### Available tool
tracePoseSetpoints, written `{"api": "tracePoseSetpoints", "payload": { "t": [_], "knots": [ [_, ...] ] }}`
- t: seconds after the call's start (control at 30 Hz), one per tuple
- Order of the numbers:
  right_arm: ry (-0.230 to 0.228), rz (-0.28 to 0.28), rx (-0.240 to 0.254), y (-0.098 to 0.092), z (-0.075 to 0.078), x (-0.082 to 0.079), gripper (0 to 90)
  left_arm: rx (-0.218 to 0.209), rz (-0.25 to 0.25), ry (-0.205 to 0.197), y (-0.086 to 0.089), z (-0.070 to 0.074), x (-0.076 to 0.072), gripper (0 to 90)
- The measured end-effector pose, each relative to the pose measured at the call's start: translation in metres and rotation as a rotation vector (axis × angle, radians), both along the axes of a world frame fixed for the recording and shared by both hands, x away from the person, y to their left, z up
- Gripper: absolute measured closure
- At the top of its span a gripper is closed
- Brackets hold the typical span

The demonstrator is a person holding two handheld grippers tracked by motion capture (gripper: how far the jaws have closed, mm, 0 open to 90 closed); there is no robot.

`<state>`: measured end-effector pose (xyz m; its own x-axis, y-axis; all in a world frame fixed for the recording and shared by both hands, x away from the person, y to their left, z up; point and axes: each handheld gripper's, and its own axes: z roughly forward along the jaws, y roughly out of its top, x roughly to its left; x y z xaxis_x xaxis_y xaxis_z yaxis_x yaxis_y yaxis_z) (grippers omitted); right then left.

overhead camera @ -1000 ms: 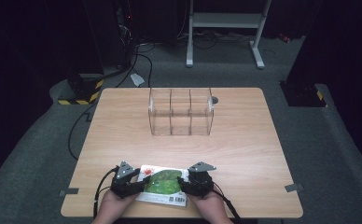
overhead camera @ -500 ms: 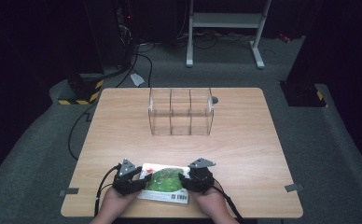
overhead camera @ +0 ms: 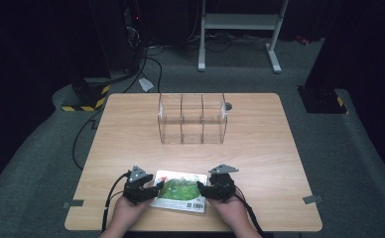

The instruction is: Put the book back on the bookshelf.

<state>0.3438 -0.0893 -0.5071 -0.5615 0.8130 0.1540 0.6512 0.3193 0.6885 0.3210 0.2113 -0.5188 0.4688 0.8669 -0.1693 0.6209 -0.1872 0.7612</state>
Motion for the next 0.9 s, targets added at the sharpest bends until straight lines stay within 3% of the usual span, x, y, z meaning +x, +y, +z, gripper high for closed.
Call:
{"api": "tracePoseSetpoints", "payload": {
  "t": [0.07, 0.1, 0.13, 0.17, 0.23, 0.33, 0.57, 0.9],
  "knots": [
    [0.002, 0.000, 0.022, -0.003, -0.002, -0.012, 33.0, -0.016, 0.006, 0.012, 0.003, -0.001, -0.004, 40.3],
    [0.025, 0.006, 0.037, -0.003, -0.006, -0.022, 30.7, -0.027, 0.004, 0.029, 0.003, -0.002, -0.006, 38.0],
    [0.025, 0.006, 0.037, -0.003, -0.006, -0.022, 30.7, -0.026, -0.009, 0.043, 0.001, -0.004, -0.007, 38.0],
    [0.031, 0.025, 0.060, -0.002, -0.010, -0.033, 30.1, -0.030, -0.021, 0.046, -0.002, -0.005, -0.010, 37.1],
    [0.035, 0.027, 0.060, 0.000, -0.010, -0.041, 30.5, -0.028, -0.044, 0.050, -0.007, -0.003, -0.013, 36.7],
    [0.045, 0.048, 0.063, 0.003, -0.010, -0.044, 31.6, -0.011, -0.028, 0.039, -0.012, -0.005, -0.019, 36.0],
    [0.021, 0.016, 0.052, 0.004, -0.010, -0.040, 35.8, -0.002, -0.025, 0.035, -0.017, -0.004, -0.016, 38.6],
    [-0.004, -0.033, 0.025, -0.006, -0.008, -0.014, 37.3, 0.025, -0.037, 0.022, -0.036, -0.002, 0.012, 38.4]
  ]
}}
